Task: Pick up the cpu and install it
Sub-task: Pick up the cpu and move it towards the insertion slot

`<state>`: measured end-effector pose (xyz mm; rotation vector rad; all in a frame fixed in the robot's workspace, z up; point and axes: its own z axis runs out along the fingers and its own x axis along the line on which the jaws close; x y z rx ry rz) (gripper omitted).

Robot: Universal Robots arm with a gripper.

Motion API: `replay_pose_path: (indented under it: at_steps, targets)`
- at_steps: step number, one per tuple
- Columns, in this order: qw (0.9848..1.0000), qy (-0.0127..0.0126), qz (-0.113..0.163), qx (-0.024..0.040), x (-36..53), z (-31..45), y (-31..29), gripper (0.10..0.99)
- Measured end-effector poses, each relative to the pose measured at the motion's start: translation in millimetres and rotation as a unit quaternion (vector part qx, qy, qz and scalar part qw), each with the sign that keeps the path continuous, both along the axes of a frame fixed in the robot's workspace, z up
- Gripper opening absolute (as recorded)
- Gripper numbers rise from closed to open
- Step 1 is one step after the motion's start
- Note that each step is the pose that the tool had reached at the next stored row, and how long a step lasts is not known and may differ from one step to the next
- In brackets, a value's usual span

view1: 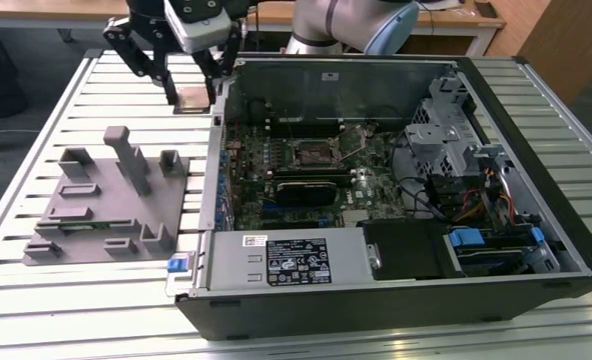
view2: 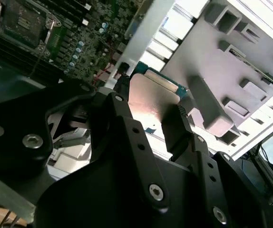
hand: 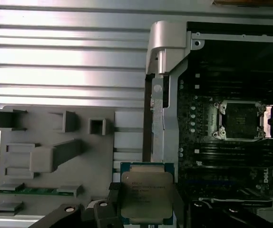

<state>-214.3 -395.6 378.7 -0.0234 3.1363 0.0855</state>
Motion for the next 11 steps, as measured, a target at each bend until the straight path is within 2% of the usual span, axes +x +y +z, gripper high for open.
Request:
replay_pose_path:
  at_steps: [11]
  targets:
    - [1.0, 0.0008, 0.0, 0.0, 49.8, -3.0, 4.7, 0.525]
